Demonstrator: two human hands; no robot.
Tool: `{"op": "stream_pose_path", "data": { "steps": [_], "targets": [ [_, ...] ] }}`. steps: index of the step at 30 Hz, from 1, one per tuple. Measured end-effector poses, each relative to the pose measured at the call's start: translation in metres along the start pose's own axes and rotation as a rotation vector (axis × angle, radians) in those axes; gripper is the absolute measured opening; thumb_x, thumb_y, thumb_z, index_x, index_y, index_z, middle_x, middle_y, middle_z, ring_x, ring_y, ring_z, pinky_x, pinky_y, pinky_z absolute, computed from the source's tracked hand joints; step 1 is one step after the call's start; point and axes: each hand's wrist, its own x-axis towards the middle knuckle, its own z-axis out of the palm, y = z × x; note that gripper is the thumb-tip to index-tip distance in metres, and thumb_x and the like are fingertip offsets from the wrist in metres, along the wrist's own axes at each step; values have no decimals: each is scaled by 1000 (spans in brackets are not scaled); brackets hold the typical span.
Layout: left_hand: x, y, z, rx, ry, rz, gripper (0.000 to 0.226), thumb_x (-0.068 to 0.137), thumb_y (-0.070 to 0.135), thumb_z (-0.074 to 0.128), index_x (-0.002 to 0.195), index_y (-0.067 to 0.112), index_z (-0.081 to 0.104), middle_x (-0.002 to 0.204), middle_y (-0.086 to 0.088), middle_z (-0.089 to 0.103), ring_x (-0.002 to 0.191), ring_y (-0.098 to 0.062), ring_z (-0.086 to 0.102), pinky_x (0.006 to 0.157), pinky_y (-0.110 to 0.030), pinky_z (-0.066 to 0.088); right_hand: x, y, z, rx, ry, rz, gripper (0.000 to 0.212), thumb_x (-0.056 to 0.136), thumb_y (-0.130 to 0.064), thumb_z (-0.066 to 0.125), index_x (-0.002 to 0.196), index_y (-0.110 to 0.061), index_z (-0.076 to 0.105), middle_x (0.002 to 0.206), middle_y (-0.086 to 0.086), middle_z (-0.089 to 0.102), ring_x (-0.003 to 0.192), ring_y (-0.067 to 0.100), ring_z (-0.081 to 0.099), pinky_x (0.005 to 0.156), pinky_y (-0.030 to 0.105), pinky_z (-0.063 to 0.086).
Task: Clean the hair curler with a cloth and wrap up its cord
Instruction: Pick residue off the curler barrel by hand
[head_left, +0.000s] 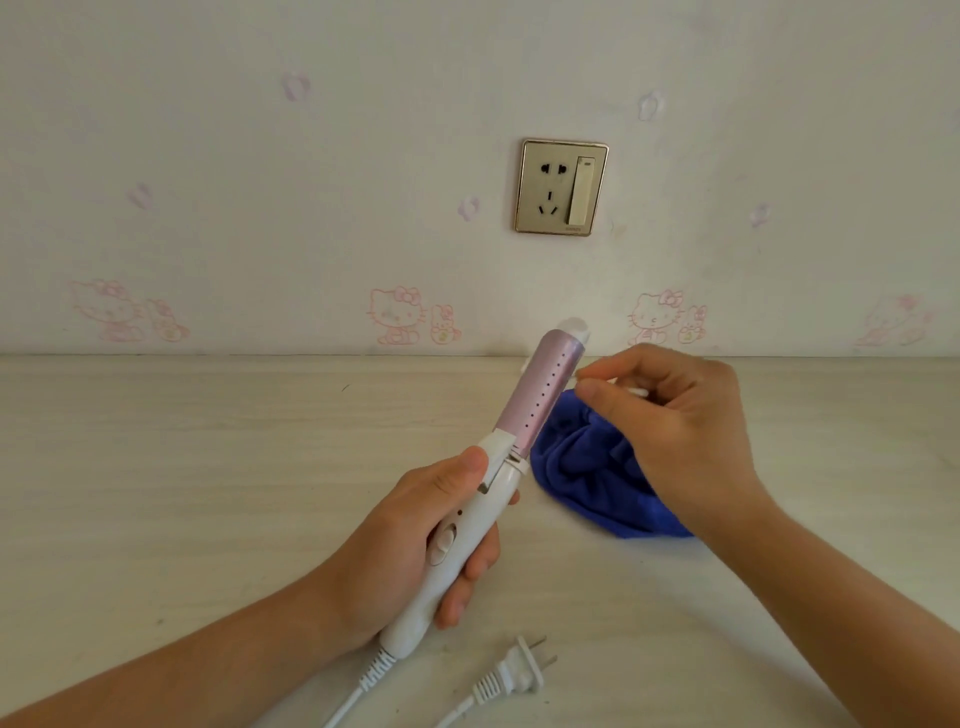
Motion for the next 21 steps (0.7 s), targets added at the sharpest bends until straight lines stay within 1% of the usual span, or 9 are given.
{"op": "stream_pose_path", "data": {
  "steps": [2, 3, 6, 8, 11, 14, 15, 19, 21],
  "targets": [
    [-1, 1, 0, -9, -22, -16, 68, 90, 66, 44, 106, 3, 66, 64, -12, 56, 34, -18, 48, 39, -22, 41, -1, 1, 1, 16, 48, -2, 22, 90, 1, 74, 79, -17, 78, 51, -5, 63, 45, 9, 51, 47, 31, 50],
    [-1, 1, -1, -28, -22, -21, 66, 91, 64, 42, 104, 5, 68, 64, -12, 56, 33, -18, 48, 39, -22, 41, -4, 2, 4, 21, 20, 0, 23, 89, 1, 74, 77, -18, 78, 50, -1, 61, 45, 11, 47, 45, 32, 46],
    [-2, 3, -3, -109, -14, -23, 63, 92, 62, 40, 100, 7, 69, 63, -13, 54, 32, -18, 48, 37, -22, 40, -26, 4, 25, 45, -227, 1, 19, 88, -3, 76, 78, -19, 78, 47, -3, 52, 45, 8, 41, 47, 20, 38],
    [-2, 4, -3, -115, -10, -29, 64, 91, 62, 40, 100, 6, 69, 62, -13, 53, 32, -18, 47, 37, -22, 40, -29, 3, 27, 45, -281, 7, 15, 89, -8, 76, 79, -20, 78, 48, -4, 52, 45, 8, 41, 48, 19, 38],
    [-2, 4, -2, -78, -25, -46, 63, 91, 61, 40, 101, 5, 68, 63, -12, 53, 33, -17, 45, 37, -22, 39, -12, 2, 11, -1, -75, 26, 19, 88, -6, 77, 77, -21, 78, 56, 9, 64, 48, 11, 46, 47, 22, 41],
    [-2, 3, 0, -36, -40, -39, 65, 92, 61, 40, 104, 3, 66, 63, -12, 53, 33, -17, 45, 38, -22, 38, 1, 1, -1, 28, 92, 45, 21, 89, -4, 76, 75, -21, 77, 60, 23, 59, 47, 12, 46, 49, 26, 47],
    [-2, 2, 0, -39, -31, -35, 65, 91, 61, 41, 104, 3, 65, 63, -12, 53, 32, -18, 45, 38, -22, 38, -1, 1, 2, 29, 67, 41, 21, 89, -4, 76, 75, -20, 77, 57, 22, 58, 46, 12, 45, 48, 24, 45],
    [-2, 2, -5, -122, -8, -9, 63, 92, 61, 40, 100, 6, 69, 60, -13, 52, 31, -18, 44, 36, -22, 38, -29, 1, 27, 89, -269, 22, 15, 88, -8, 75, 80, -20, 78, 47, -8, 49, 45, 8, 39, 47, 19, 36],
    [-1, 3, -8, -165, -54, -19, 63, 94, 60, 39, 102, 5, 69, 60, -12, 50, 31, -18, 44, 36, -21, 39, -27, 1, 26, 84, -246, 15, 17, 89, -5, 75, 81, -20, 79, 47, -7, 48, 45, 8, 39, 47, 21, 35]
  ]
}}
